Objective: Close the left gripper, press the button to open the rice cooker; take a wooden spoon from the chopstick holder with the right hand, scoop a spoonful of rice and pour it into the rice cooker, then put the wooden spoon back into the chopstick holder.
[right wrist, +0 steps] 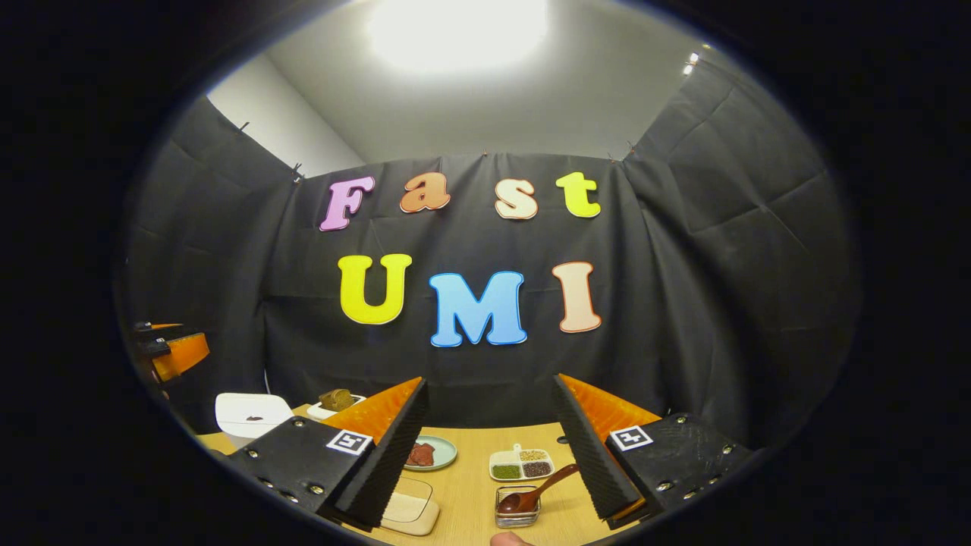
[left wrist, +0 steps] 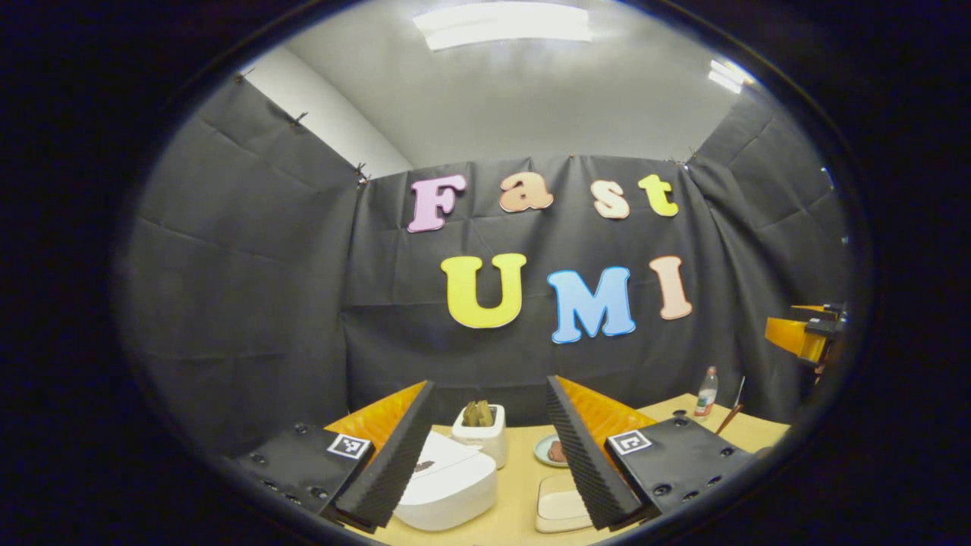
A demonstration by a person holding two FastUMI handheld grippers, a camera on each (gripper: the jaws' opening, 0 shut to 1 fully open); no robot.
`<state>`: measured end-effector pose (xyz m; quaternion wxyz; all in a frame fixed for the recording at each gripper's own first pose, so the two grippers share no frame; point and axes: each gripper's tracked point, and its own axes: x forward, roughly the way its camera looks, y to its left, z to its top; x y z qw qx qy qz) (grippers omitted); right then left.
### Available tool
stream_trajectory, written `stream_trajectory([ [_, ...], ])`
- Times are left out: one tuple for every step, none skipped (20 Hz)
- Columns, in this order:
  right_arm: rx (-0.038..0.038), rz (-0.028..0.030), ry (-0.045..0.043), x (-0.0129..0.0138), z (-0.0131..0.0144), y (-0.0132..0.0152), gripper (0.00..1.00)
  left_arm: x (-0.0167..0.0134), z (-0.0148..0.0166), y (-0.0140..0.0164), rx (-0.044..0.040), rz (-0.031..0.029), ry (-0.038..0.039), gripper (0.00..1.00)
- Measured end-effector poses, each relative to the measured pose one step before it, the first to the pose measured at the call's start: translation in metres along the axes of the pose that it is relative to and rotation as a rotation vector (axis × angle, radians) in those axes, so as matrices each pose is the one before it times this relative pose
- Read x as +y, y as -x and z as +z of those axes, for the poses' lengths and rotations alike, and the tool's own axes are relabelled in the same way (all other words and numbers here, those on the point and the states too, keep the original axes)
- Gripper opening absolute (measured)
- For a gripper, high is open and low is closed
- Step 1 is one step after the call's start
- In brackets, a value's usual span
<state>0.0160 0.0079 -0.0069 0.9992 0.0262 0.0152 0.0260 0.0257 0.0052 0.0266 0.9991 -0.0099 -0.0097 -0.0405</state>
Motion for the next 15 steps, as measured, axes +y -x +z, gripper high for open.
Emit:
stream_trajectory([
  [-0.00389, 0.00726, -0.00049, 0.00253, 0.00049, -0.00039, 0.98, -0.00313, 0.00007, -0.00016, -0.00133, -0.00327, -0.00798, 0.98],
  [-0.00261, 0.00162, 0.00167, 0.00158, 0.00062, -0.00113, 0.98, -0.00163, -0.00118, -0.00007, 0.00280, -0.00147, -0.00094, 0.98],
  [-0.00237, 0.00184, 0.00498, 0.00059, -0.00023, -0.00157, 0.98, -0.00118, 0.00051, 0.00004, -0.00014, -0.00008, 0.00553, 0.98],
  [0.00009, 0.00042, 0.00655, 0.00081, -0.00036, -0.00158, 0.98, 0.00033, -0.00024, -0.00008, -0.00254, 0.00388, 0.00629, 0.98],
  [0.00242, 0.00295, 0.00859, 0.00130, -0.00130, -0.00073, 0.98, -0.00062, 0.00118, 0.00052, -0.00232, 0.00068, 0.01065, 0.98],
  [0.00133, 0.00279, 0.00440, 0.00169, -0.00074, -0.00042, 0.98, -0.00013, -0.00139, -0.00033, 0.00138, 0.00324, 0.01072, 0.98],
  [0.00074, 0.00528, -0.00008, 0.00247, 0.00009, -0.00010, 0.98, 0.00058, 0.00093, -0.00102, -0.00135, 0.00297, 0.00849, 0.98],
  [-0.00072, 0.00532, -0.00320, 0.00206, 0.00028, -0.00036, 0.98, 0.00166, 0.00044, -0.00132, -0.00278, 0.00724, 0.00436, 0.98],
  [-0.00174, 0.00454, -0.00202, 0.00149, 0.00024, -0.00130, 0.98, 0.00184, 0.00058, -0.00164, 0.00035, 0.00443, 0.00063, 0.98],
  [-0.00375, 0.00490, -0.00094, 0.00220, 0.00145, -0.00049, 0.98, 0.00178, -0.00022, 0.00103, -0.00003, 0.00751, 0.00169, 0.98],
  [-0.00391, 0.00588, 0.00010, 0.00221, 0.00113, -0.00178, 0.98, 0.00082, 0.00071, 0.00071, 0.00214, 0.00219, 0.00131, 0.98],
  [-0.00564, 0.00293, -0.00013, 0.00164, 0.00186, -0.00122, 0.98, 0.00234, 0.00145, -0.00108, -0.00428, 0.00486, 0.00114, 0.98],
  [-0.00075, 0.00654, 0.00229, 0.00246, 0.00008, -0.00077, 0.98, 0.00145, 0.00186, 0.00024, -0.00285, 0.00495, -0.00018, 0.98],
  [-0.00443, 0.00695, 0.00270, 0.00304, 0.00076, -0.00087, 0.98, 0.00103, 0.00078, -0.00044, -0.00323, 0.00428, 0.00438, 1.00],
  [-0.00120, 0.00439, 0.00679, 0.00194, 0.00026, -0.00127, 0.98, -0.00019, 0.00106, 0.00019, -0.00300, -0.00329, 0.00785, 1.00],
])
